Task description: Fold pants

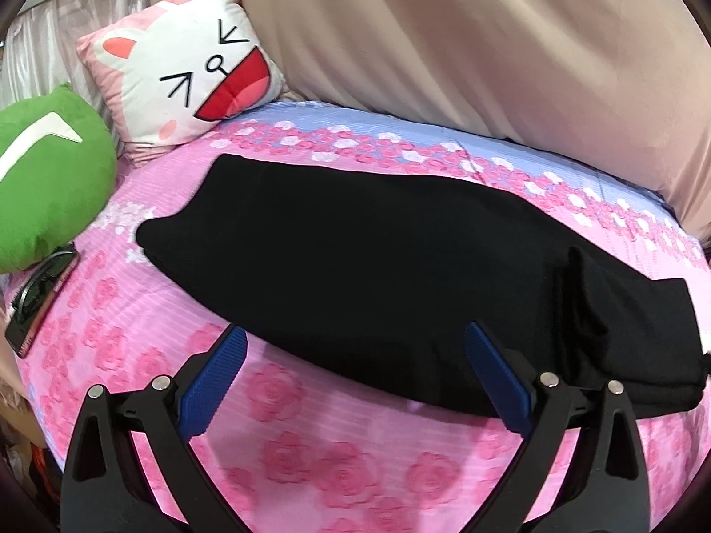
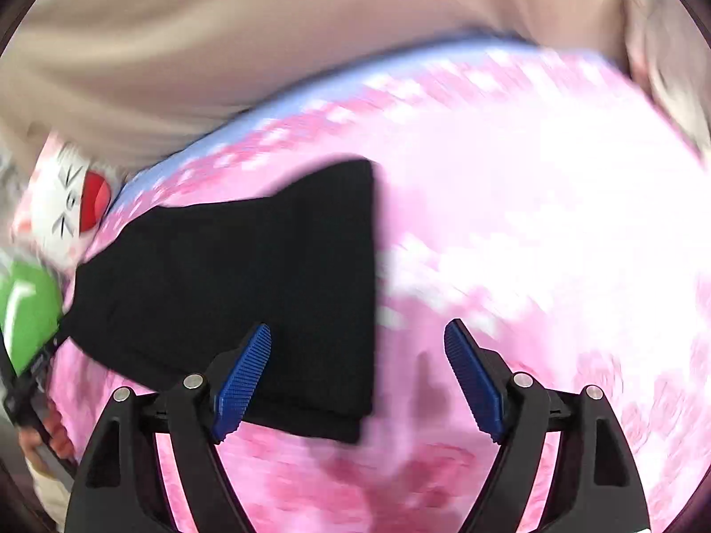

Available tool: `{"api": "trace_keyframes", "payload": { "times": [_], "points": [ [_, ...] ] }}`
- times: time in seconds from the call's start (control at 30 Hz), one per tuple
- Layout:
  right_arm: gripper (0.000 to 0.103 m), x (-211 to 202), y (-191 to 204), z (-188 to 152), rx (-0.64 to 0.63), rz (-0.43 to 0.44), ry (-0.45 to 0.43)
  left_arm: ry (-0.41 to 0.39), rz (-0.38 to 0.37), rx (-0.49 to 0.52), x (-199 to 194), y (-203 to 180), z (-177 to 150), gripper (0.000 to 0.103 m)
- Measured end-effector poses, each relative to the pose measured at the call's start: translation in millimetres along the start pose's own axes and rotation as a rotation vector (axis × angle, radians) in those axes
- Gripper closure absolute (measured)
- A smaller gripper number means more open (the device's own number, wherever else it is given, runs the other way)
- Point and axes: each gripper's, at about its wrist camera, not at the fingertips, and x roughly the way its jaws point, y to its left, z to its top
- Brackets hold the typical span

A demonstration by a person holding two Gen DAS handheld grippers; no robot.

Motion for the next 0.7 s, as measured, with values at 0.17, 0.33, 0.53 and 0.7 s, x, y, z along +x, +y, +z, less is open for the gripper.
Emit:
{"api": "trace_keyframes", "payload": {
  "times": [0.17, 0.33, 0.53, 0.7],
  "points": [
    [0.020, 14.9, -9.7, -3.5, 0.067, 0.194, 0.006, 0.015, -0.017, 0.022, -3.1, -28.6, 0.1, 0.007],
    [0.075, 33.3, 8.0, -3.3, 0.038, 0.290, 0.043, 0.021, -0.012, 0.042, -9.8, -49.1, -0.9, 0.007],
    [0.087, -2.1, -8.7, 7.8, 0.020, 0.308, -0.046, 0.027, -0.001, 0.063, -15.2, -62.4, 0.8, 0.007],
    [0.087, -11.1, -26.6, 9.1, -0.008, 0.263, -0.041, 0.024, 0.009, 0.065, -19.6, -65.9, 0.6, 0.007]
  ]
}}
